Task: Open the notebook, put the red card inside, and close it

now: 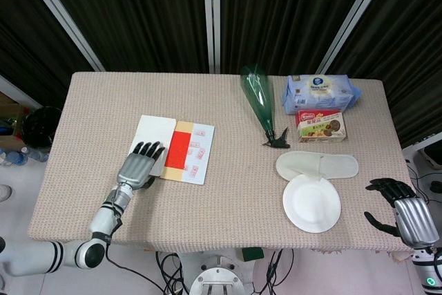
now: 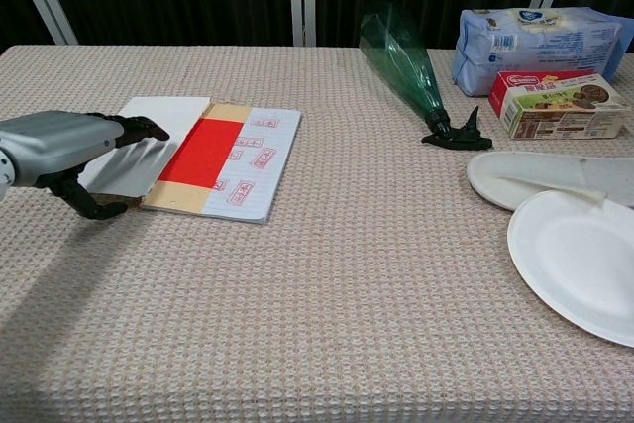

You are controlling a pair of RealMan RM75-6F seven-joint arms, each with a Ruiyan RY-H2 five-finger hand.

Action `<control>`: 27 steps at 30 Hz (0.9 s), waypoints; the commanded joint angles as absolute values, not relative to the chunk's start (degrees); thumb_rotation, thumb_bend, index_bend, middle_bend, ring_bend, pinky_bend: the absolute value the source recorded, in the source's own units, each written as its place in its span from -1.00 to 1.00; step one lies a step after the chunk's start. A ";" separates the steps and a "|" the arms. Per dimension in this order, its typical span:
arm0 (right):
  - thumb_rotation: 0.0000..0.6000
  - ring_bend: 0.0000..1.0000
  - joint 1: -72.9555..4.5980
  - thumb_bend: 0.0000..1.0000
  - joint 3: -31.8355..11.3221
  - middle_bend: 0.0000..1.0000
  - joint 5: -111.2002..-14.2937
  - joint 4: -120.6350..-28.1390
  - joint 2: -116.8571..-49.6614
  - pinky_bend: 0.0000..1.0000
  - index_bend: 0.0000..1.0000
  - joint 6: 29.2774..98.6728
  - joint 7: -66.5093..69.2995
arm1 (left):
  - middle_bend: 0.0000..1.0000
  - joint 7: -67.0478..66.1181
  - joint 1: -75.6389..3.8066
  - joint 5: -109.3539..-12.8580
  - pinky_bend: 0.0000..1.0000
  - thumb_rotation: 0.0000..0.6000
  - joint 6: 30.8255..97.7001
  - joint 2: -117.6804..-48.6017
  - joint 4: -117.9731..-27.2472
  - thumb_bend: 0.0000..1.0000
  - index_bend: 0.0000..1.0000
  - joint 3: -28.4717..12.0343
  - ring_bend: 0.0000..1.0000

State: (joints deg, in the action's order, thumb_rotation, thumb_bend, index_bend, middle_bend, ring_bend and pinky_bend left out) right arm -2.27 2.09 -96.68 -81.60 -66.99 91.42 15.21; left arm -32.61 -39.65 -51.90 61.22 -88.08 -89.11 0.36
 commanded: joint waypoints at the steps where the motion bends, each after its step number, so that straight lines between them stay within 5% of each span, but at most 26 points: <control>1: 1.00 -0.58 -2.28 -0.66 2.10 -0.47 -96.68 -81.54 -67.06 -0.46 -0.28 91.39 15.20 | -1.00 -31.20 -38.98 -52.06 -0.90 1.00 61.21 -89.02 -87.35 -0.43 -0.89 -0.53 -1.00; 18: 1.00 -0.58 -2.14 -0.66 1.94 -0.47 -96.62 -82.14 -66.78 -0.46 -0.28 91.62 14.43 | -1.00 -18.96 -34.67 -62.74 -0.90 1.00 67.69 -96.96 -74.71 -0.59 -0.88 -4.21 -1.00; 27: 1.00 -0.58 -1.99 -0.66 2.01 -0.47 -97.15 -82.83 -66.44 -0.46 -0.28 92.15 13.88 | -1.00 -19.42 -33.45 -70.82 -0.90 1.00 73.31 -94.72 -81.09 -0.60 -0.88 -4.78 -1.00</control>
